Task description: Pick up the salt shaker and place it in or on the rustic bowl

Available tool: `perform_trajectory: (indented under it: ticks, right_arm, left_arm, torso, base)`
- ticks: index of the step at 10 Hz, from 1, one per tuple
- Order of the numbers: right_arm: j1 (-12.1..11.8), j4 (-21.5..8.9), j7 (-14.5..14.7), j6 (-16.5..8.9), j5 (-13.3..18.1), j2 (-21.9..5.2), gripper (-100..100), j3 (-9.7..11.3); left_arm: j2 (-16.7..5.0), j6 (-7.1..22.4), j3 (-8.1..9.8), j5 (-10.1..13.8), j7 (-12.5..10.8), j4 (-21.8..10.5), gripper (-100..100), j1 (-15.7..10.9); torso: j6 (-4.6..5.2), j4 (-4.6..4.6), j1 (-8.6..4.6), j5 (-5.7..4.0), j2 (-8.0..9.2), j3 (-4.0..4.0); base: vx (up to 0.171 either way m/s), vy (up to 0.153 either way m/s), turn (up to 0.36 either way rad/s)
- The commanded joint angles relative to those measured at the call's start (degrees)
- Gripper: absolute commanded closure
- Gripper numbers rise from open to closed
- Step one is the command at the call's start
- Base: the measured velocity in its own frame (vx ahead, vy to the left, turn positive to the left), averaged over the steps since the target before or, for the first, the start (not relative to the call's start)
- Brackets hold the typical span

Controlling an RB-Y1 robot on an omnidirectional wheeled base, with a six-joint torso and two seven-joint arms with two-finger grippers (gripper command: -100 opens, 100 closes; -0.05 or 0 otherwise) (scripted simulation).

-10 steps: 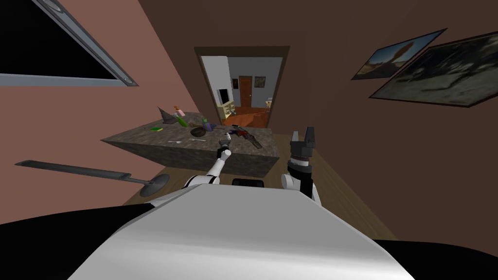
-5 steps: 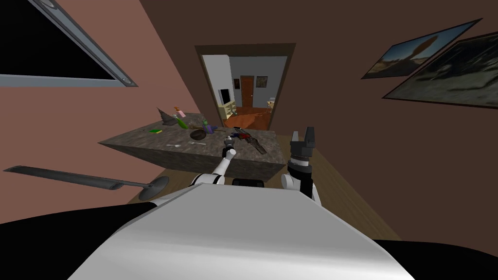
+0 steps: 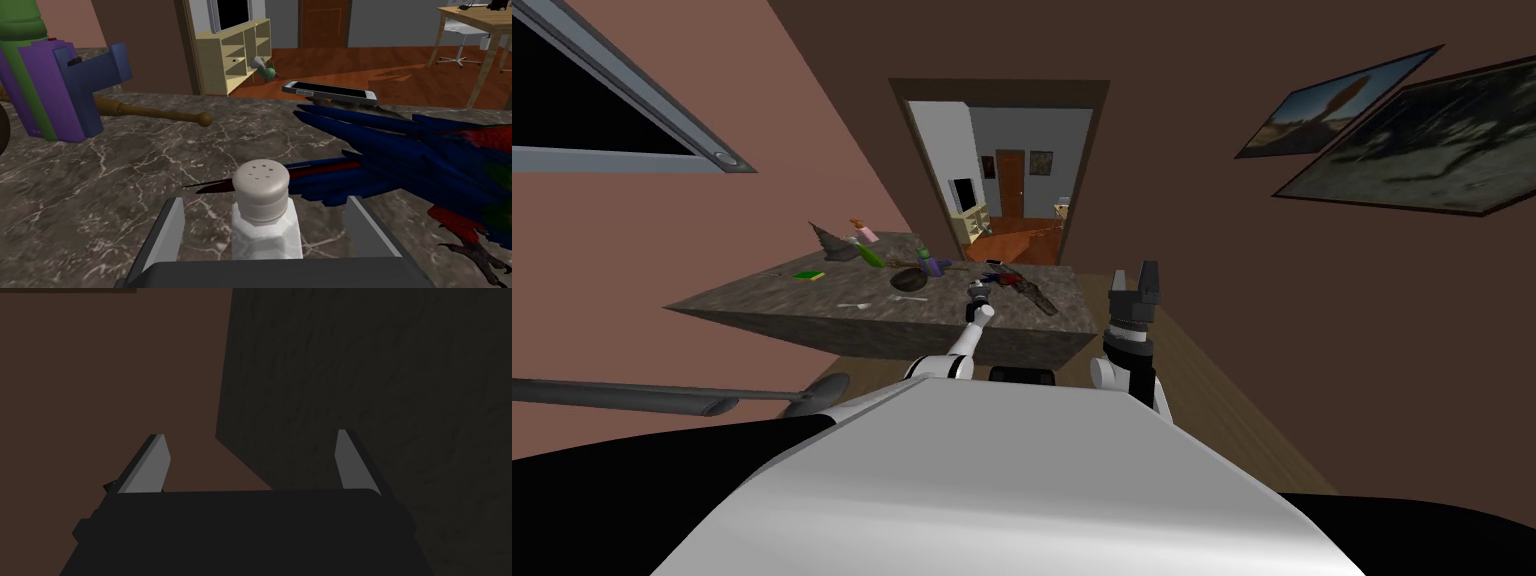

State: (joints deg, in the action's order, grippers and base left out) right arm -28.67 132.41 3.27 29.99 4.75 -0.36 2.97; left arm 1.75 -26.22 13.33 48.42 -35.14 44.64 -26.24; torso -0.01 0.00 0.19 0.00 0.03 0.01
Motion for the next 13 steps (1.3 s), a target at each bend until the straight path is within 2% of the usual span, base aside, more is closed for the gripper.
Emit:
perform_trajectory:
  ticks: [1, 2, 3, 4, 5, 6, 7, 8, 9, 10, 11, 12, 13]
  right_arm:
    - [0.0, 0.0, 0.0, 0.0, 0.0, 0.0, 0, 0.0]
    - [0.0, 0.0, 0.0, 0.0, 0.0, 0.0, 0, 0.0]
    - [0.0, 0.0, 0.0, 0.0, 0.0, 0.0, 0, 0.0]
    - [0.0, 0.0, 0.0, 0.0, 0.0, 0.0, 0, 0.0]
    - [0.0, 0.0, 0.0, 0.0, 0.0, 0.0, 0, 0.0]
    - [0.0, 0.0, 0.0, 0.0, 0.0, 0.0, 0, 0.0]
    - [0.0, 0.0, 0.0, 0.0, 0.0, 0.0, 0, 0.0]
    - [0.0, 0.0, 0.0, 0.0, 0.0, 0.0, 0, 0.0]
    - [0.0, 0.0, 0.0, 0.0, 0.0, 0.0, 0, 0.0]
    - [0.0, 0.0, 0.0, 0.0, 0.0, 0.0, 0, 0.0]
    - [0.0, 0.0, 0.0, 0.0, 0.0, 0.0, 0, 0.0]
    - [0.0, 0.0, 0.0, 0.0, 0.0, 0.0, 0, 0.0]
    - [0.0, 0.0, 0.0, 0.0, 0.0, 0.0, 0, 0.0]
  left_arm:
    - [-0.7, -1.1, 2.86, -2.9, -2.2, -2.9, -100, -1.9]
    - [-0.7, -1.1, 3.87, -3.6, -2.2, -3.0, -100, -1.9]
    - [-1.1, -1.4, 5.63, -5.8, -3.4, -4.5, -100, -3.1]
    - [-1.1, -1.4, 6.97, -6.2, -3.4, -4.5, -100, -3.1]
    - [-1.4, -1.8, 8.75, -8.6, -4.7, -6.0, -100, -4.2]
    - [-1.4, -1.8, 10.06, -8.9, -4.7, -6.0, -100, -4.2]
    - [-1.7, -2.2, 12.20, -11.2, -5.9, -7.5, -100, -5.4]
    - [-1.7, -2.2, 13.16, -11.5, -5.9, -7.5, -100, -5.4]
    - [-2.1, -2.6, 15.55, -13.8, -7.1, -9.0, -100, -6.6]
    - [-2.1, -2.6, 16.25, -14.2, -7.1, -9.0, -100, -6.6]
    - [-2.4, -3.0, 18.71, -16.4, -8.3, -10.5, -100, -7.7]
    - [-2.4, -3.0, 19.35, -16.9, -8.3, -10.5, -100, -7.7]
    - [-2.7, -3.3, 21.60, -19.2, -9.5, -12.1, -100, -8.9]
  torso:
    - [0.00, 0.00, 0.00, 0.00, 0.00, 0.00]
    - [0.03, 0.00, 0.01, 0.00, -0.01, 0.00]
    - [0.00, -0.01, -0.03, 0.00, -0.03, -0.02]
    - [0.04, -0.01, -0.06, -0.01, -0.05, -0.03]
    - [0.00, -0.02, -0.05, -0.01, -0.07, -0.04]
    - [0.03, -0.01, -0.06, -0.01, -0.06, -0.03]
    - [0.00, -0.01, -0.06, -0.01, -0.06, -0.03]
    - [0.03, -0.01, -0.06, -0.01, -0.05, -0.03]
    - [0.00, -0.01, -0.06, -0.01, -0.07, -0.04]
    - [0.02, -0.01, -0.04, 0.00, -0.02, -0.01]
    - [0.00, -0.01, -0.03, 0.00, -0.04, -0.02]
    - [0.03, -0.01, -0.04, 0.00, -0.03, -0.02]
    - [-0.01, -0.01, -0.05, -0.01, -0.05, -0.03]
  base:
    - [-0.043, 0.032, -0.130]
    - [-0.031, 0.023, -0.090]
    - [-0.027, 0.019, -0.193]
    - [-0.024, 0.018, -0.099]
    - [-0.028, 0.015, -0.170]
    - [-0.028, 0.017, -0.080]
    - [-0.031, 0.017, -0.159]
    - [-0.025, 0.016, -0.104]
    - [-0.042, 0.023, -0.155]
    - [-0.034, 0.021, -0.101]
    - [-0.035, 0.018, -0.186]
    - [-0.029, 0.016, -0.094]
    - [-0.032, 0.015, -0.138]
